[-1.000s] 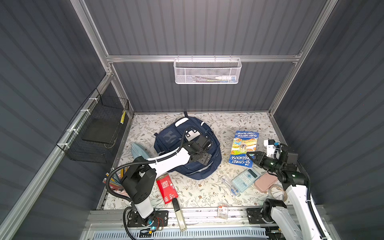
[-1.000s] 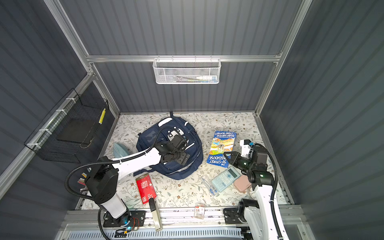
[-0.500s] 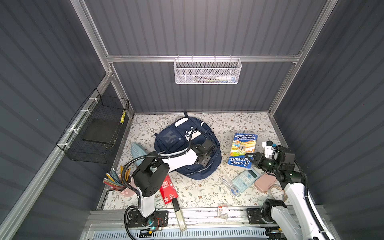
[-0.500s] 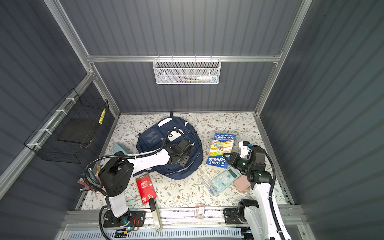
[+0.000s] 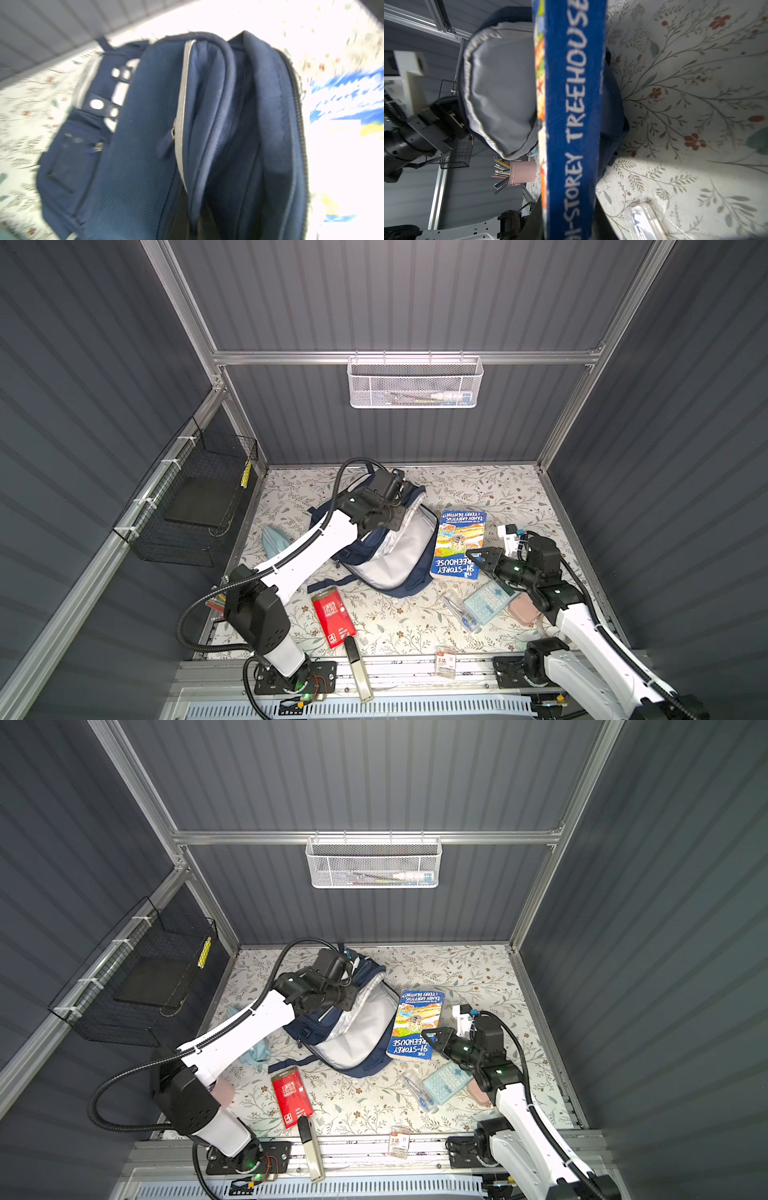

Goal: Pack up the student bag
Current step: 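Lift the blue book with the right gripper while left holds the bag open, then lower the blue book into the backpack beside the other book with the right gripper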

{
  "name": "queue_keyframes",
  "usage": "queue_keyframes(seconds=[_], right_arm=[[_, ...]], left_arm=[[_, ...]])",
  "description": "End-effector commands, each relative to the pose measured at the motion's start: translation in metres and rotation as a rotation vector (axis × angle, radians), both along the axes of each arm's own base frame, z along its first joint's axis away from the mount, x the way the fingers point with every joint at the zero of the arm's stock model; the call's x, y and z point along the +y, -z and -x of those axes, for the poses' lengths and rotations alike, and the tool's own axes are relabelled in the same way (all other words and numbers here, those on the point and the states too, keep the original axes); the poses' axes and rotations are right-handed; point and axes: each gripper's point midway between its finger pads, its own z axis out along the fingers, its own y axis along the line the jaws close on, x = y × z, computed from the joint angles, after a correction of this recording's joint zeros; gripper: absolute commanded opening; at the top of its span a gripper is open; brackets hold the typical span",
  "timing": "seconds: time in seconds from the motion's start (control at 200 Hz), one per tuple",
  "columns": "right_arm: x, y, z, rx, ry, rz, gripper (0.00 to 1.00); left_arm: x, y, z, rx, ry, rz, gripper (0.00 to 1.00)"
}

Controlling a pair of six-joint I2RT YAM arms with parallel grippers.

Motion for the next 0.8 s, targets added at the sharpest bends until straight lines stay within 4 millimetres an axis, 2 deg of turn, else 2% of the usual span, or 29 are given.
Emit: queue_keyframes(seconds=[0.0,0.16,0.185,0.305,0.53,0.625,0.7,0.795], right_arm=[[0.022,-0.037,-0.019,-0.134,-0.005,-0.065,0.0],[0.066,-0.043,-0.032,-0.135,-0.069,-0.136,0.0],[0.074,-0.037,-0.036,-0.115,-0.081,-0.13,0.0],[0.109,-0.033,-0.049,-0.086,-0.116,-0.138,0.0],[0.168,-0.051,-0.092,-0.146,-0.198,-0.228,0.0],[0.174,-0.023,-0.122,-0.114,-0.134,-0.156,0.0],[0.177,0.001,-0.142,-0.089,-0.075,-0.123,0.0],[0.192,0.011,-0.159,-0.083,-0.051,-0.179,0.0]], left_arm=[[-0.013,-0.032,0.007,-0.023,0.051,0.102,0.0],[-0.013,-0.048,0.001,-0.033,0.045,0.141,0.0],[-0.014,-0.049,0.0,-0.033,0.046,0.144,0.0],[-0.02,-0.054,-0.003,-0.028,0.047,0.168,0.0],[-0.029,-0.057,0.0,-0.005,0.07,0.216,0.0],[-0.029,-0.06,0.002,0.005,0.067,0.229,0.0],[-0.031,-0.07,0.005,-0.002,0.086,0.254,0.0],[-0.032,-0.083,0.006,-0.017,0.097,0.261,0.0]])
